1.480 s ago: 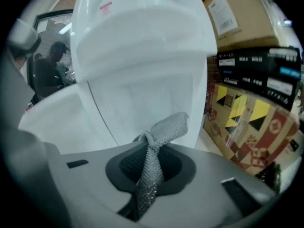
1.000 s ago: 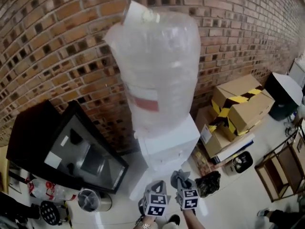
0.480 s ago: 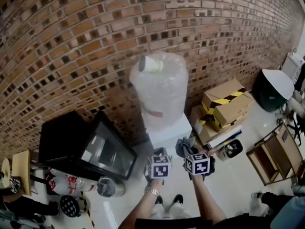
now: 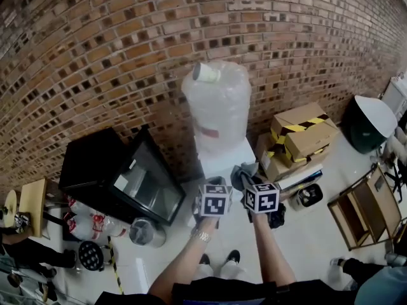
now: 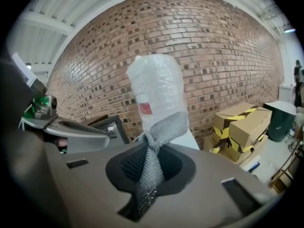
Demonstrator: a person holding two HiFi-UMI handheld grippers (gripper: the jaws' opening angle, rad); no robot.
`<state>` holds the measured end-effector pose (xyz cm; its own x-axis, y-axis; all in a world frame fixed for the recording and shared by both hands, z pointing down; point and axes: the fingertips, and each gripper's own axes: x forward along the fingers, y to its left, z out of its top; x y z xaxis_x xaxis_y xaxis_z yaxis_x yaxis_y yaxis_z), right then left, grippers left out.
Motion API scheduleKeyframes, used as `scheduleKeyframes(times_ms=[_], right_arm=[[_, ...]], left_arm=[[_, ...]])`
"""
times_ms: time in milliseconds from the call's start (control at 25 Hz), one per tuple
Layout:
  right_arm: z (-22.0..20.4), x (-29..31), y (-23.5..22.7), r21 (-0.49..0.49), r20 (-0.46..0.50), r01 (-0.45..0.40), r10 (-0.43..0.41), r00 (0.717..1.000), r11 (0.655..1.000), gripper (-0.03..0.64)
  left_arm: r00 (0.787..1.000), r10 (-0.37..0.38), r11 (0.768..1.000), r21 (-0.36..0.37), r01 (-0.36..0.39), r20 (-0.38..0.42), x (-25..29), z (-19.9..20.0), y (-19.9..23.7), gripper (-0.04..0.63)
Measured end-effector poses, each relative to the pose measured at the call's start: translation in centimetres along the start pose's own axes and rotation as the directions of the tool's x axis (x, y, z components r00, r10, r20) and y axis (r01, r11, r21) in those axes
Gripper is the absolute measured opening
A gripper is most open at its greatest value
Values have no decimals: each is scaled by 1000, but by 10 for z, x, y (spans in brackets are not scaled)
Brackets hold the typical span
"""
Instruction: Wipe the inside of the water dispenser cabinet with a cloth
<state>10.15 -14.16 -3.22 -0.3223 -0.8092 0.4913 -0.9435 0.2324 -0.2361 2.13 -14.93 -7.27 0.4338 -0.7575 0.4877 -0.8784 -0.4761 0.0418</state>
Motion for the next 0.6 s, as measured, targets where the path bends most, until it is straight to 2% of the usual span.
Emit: scheduleKeyframes(times_ms=[280, 600], right_arm=[[4, -45, 53, -34, 49, 19, -17, 999, 999, 29], [-35, -91, 121, 25, 66, 55, -57, 996, 998, 29]], left_arm=[[998, -59, 998, 37, 58, 27, -52, -1, -3, 2], [992, -122, 992, 43, 121, 14, -122, -46, 5, 2]])
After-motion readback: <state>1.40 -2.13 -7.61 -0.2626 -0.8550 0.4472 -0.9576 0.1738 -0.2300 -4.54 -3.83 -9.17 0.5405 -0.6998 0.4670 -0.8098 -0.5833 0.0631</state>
